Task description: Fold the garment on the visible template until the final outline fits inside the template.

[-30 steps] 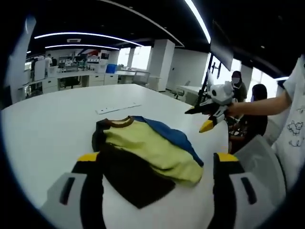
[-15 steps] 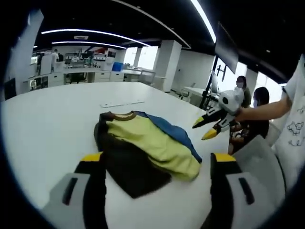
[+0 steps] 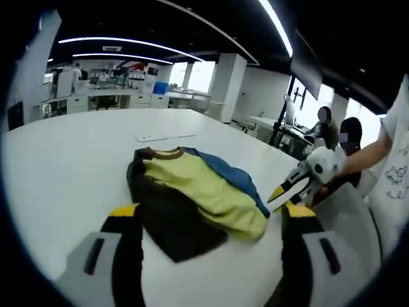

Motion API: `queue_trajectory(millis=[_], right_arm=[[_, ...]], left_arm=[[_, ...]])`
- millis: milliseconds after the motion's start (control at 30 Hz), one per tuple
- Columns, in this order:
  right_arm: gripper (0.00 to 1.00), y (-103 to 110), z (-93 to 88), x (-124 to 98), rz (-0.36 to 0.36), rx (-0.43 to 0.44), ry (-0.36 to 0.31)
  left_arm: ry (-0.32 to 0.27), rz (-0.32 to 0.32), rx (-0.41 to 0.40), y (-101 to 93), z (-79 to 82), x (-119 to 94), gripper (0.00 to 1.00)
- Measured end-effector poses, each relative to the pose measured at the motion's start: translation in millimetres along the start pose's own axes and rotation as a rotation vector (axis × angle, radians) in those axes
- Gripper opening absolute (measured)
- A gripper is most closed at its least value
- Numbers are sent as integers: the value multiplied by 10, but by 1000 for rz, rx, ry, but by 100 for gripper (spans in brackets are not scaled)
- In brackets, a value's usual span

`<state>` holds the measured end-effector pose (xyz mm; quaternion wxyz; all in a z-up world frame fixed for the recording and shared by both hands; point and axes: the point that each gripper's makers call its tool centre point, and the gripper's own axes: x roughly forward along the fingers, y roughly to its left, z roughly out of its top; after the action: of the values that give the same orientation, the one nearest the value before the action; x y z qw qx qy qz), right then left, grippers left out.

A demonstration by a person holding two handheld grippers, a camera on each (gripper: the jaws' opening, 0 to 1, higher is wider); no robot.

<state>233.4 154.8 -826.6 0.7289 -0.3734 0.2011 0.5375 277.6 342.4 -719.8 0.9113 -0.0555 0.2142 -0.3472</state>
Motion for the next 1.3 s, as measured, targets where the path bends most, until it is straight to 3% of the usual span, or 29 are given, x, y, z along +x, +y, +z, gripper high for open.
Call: queue_trajectory(millis=[167,467,533,600,700,800,867,1067,1167,1233,1300], right_arm=[[8,2,-7,45,-46,-61,12],[3,1,27,74,-103,-79,22],[0,-67,-34,40,-135,-119,62],[0,-67,-7,14,-126,-67,27],[0,-108,-14,-44,-138,-61,28],[0,-122,17,-95,-129,44,-3],[0,-198,88,-176,-125,190,-55],[0,-727,242,-587,-166,606,-223],[0,-1016,107,-775,-244,590,-208],[0,-1159,46,-895,-267,678,-243],[0,-1330,-56,-1030,-320,690,-228]], left_arm=[[1,3,-9,-11,-26,-16,87],[13,0,-16,-49,-50,2,87],[16,-3,-17,-49,-55,14,87],[17,-5,-17,-63,-56,22,87],[19,-9,-19,-68,-56,42,87],[17,-14,-21,-71,-49,54,87],[16,-15,-21,-66,-47,57,86],[18,-15,-29,-76,-71,47,86],[24,-16,-29,-43,-92,40,86],[26,-18,-29,-29,-96,42,85],[27,-17,-28,-14,-91,47,85]])
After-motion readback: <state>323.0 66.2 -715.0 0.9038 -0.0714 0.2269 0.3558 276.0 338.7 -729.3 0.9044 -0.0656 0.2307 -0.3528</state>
